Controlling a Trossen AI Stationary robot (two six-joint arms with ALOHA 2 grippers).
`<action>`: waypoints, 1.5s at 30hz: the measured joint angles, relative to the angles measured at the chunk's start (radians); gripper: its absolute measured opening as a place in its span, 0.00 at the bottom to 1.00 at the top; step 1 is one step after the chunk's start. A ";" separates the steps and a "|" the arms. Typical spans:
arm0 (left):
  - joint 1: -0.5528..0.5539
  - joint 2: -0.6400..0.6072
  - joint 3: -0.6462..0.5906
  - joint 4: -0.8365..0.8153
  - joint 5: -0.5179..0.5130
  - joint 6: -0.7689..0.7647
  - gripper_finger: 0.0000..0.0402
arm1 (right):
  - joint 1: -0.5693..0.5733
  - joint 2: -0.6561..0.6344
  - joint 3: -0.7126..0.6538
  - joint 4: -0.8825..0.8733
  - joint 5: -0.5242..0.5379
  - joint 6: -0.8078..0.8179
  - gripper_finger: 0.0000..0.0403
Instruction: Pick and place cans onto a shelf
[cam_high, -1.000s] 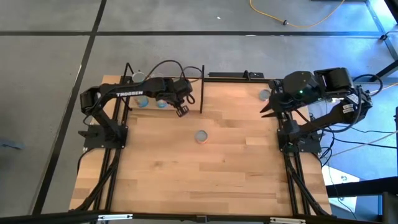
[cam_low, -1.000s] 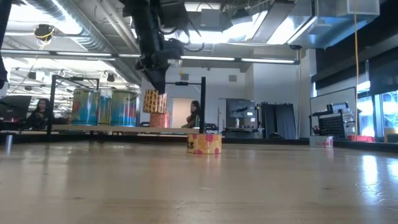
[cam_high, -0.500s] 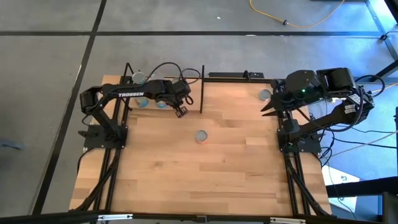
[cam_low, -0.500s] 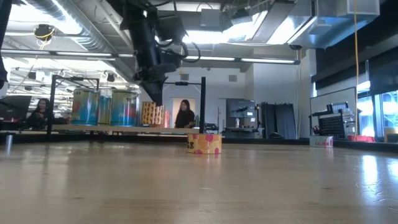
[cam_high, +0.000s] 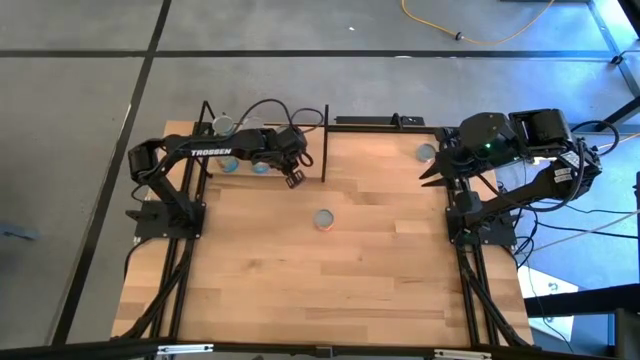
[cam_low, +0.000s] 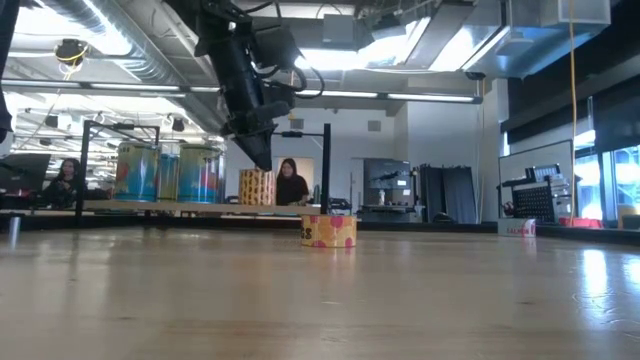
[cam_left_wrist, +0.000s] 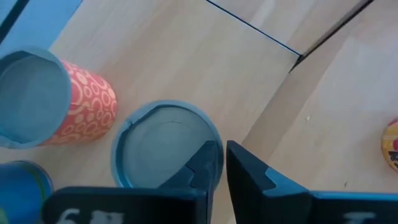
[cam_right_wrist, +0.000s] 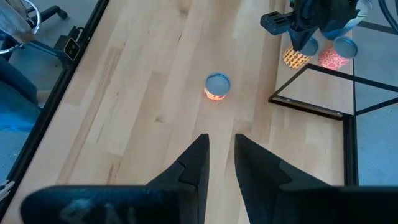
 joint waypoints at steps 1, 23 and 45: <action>0.000 0.000 0.000 -0.001 -0.003 0.000 0.08 | 0.000 0.000 0.000 0.000 0.000 0.000 0.19; -0.064 0.000 0.319 -0.319 0.075 0.021 0.09 | 0.000 0.000 0.000 -0.001 -0.001 0.000 0.19; -0.505 0.000 0.133 0.028 0.084 0.526 0.08 | 0.000 0.000 0.000 -0.001 0.000 0.002 0.19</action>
